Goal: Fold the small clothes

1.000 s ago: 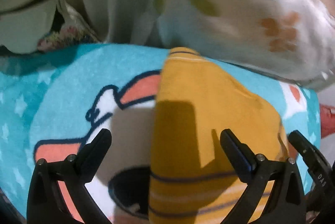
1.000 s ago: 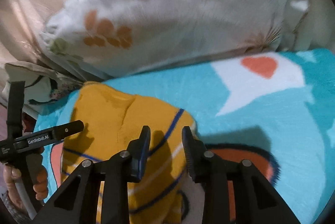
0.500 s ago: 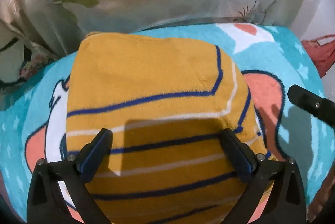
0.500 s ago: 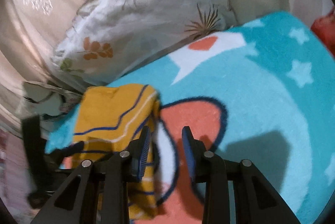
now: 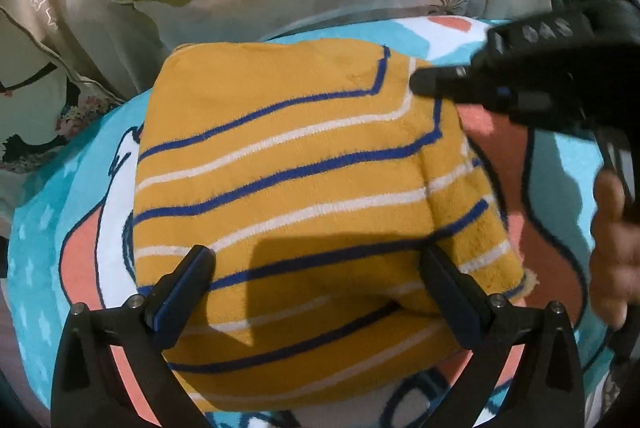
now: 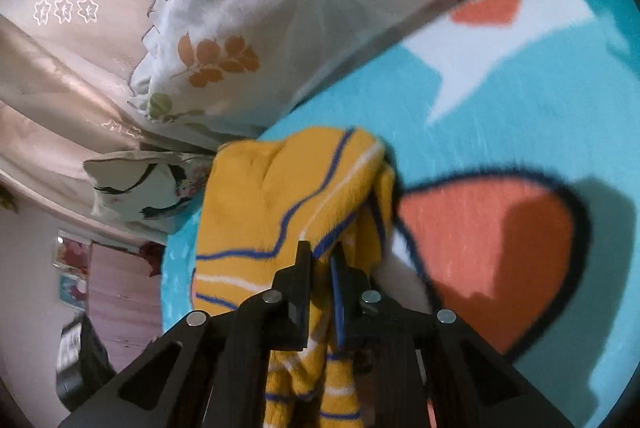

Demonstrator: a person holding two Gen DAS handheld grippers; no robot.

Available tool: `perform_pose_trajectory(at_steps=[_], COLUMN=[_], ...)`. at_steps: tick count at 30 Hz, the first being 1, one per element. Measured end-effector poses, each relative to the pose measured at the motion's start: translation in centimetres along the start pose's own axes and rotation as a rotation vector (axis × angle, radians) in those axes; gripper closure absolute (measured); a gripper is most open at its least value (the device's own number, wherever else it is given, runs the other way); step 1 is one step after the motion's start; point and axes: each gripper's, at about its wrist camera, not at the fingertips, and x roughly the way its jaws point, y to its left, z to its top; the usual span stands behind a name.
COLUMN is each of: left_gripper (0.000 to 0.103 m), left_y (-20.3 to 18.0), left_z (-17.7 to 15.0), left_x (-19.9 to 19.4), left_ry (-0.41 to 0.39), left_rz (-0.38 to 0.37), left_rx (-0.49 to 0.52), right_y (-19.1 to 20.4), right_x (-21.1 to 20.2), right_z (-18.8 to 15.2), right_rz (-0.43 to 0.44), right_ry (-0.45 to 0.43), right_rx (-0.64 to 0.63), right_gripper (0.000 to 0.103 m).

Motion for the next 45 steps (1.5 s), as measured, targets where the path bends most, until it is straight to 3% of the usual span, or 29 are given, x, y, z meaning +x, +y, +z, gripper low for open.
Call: perform_pose_trajectory(at_steps=[7, 12, 14, 17, 21, 23, 30, 33, 36, 38, 40, 41, 45], left_gripper=[0.000, 0.000, 0.000, 0.000, 0.000, 0.000, 0.000, 0.000, 0.000, 0.000, 0.000, 0.000, 0.000], left_y=[-0.6, -0.1, 0.9, 3.0, 7.2, 8.4, 7.7, 8.1, 9.1, 8.9, 8.6, 8.6, 9.1], left_z=[0.2, 0.7, 0.7, 0.1, -1.6, -2.4, -3.0, -3.5, -4.3, -4.5, -4.7, -4.6, -4.7], left_x=[0.0, -0.8, -2.3, -3.1, -1.1, 0.0, 1.2, 1.7, 2.3, 2.1, 2.0, 2.0, 1.2], left_ry=[0.003, 0.032, 0.009, 0.002, 0.076, 0.112, 0.122, 0.132, 0.149, 0.141, 0.129, 0.125, 0.152], left_rz=[0.029, 0.006, -0.031, -0.011, 0.009, -0.044, -0.051, -0.097, -0.168, -0.164, -0.159, -0.159, -0.191], left_rx=[-0.006, -0.013, -0.041, -0.074, -0.182, -0.230, -0.231, -0.257, -0.326, -0.305, -0.293, -0.290, -0.316], right_y=[0.3, 1.1, 1.6, 2.4, 3.2, 3.8, 3.0, 2.7, 3.5, 4.9, 6.3, 6.9, 8.0], right_x=[2.3, 0.6, -0.8, -3.8, -6.1, -6.2, -2.8, -2.9, -5.1, -6.8, -7.8, -7.6, -5.6], right_z=[1.1, 1.0, 0.5, -0.9, -3.8, -5.1, -7.4, -7.6, -7.3, -7.3, -7.7, -7.9, -8.7], right_rz=[-0.056, -0.141, -0.167, -0.175, -0.141, -0.139, -0.273, -0.353, -0.369, -0.358, -0.318, -0.296, -0.310], right_ry=[0.023, 0.000, -0.021, -0.057, -0.075, -0.074, 0.003, 0.007, -0.071, -0.131, -0.166, -0.165, -0.111], right_rx=[-0.039, -0.079, -0.115, -0.156, -0.167, -0.182, -0.204, -0.208, -0.201, -0.222, -0.232, -0.235, -0.254], right_gripper=[0.096, 0.093, 0.093, 0.093, 0.093, 0.093, 0.093, 0.093, 0.093, 0.092, 0.084, 0.079, 0.079])
